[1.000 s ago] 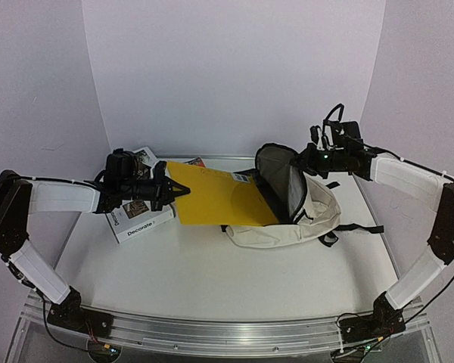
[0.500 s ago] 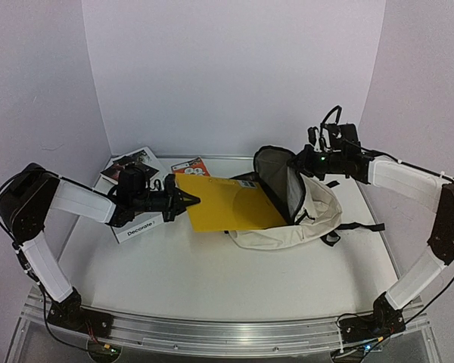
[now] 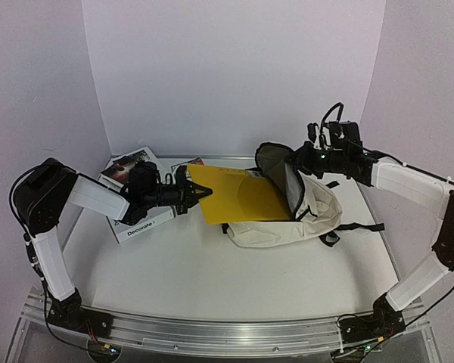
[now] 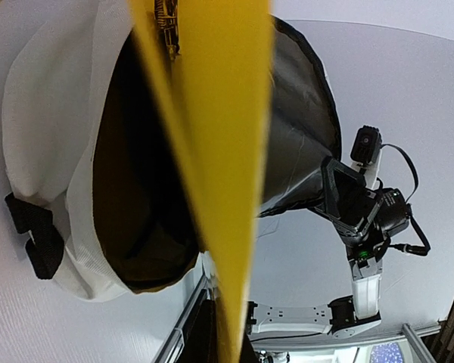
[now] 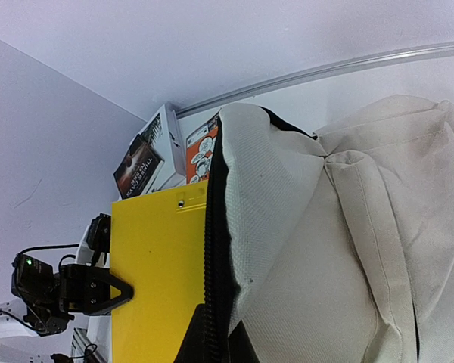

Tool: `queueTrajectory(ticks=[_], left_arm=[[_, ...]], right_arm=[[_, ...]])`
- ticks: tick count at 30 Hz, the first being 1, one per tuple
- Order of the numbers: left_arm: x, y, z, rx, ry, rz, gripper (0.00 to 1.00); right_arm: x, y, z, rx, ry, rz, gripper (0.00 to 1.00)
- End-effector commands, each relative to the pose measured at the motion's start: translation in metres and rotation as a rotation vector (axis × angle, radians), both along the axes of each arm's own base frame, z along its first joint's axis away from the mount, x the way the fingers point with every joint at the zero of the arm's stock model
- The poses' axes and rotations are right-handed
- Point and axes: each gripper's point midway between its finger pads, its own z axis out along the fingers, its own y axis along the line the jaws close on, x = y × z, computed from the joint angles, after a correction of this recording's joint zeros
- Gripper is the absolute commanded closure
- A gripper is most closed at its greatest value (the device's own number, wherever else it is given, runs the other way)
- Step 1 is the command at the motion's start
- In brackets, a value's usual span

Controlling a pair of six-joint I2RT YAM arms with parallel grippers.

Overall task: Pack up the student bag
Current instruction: Place the files in the student bag.

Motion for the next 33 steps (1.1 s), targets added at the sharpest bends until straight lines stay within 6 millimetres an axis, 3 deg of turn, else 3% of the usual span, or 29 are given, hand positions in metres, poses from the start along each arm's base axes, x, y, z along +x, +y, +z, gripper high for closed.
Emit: queueTrajectory(ticks=[1,16,24,33], left_arm=[[0.011,-0.018,0.041,-0.125,-0.129,-0.001,1.00],[0.022,-0.073,0.015,-0.039,-0.170,-0.040,1.00],[0.031,-0.088,-0.042,0.153,-0.088,-0.048,1.00],[0.030,-0.067,-0.034,0.370,-0.168,-0.029,0.66]], right_arm=[[-0.004,0.009,0.088,0.126,-0.243,0.020,1.00],[-0.005,0.024,0.076,0.124,-0.221,0.048,1.00],[-0.005,0.028,0.070,0.117,-0.212,0.052,1.00],[-0.007,0.026,0.066,0.108,-0.210,0.048,1.00]])
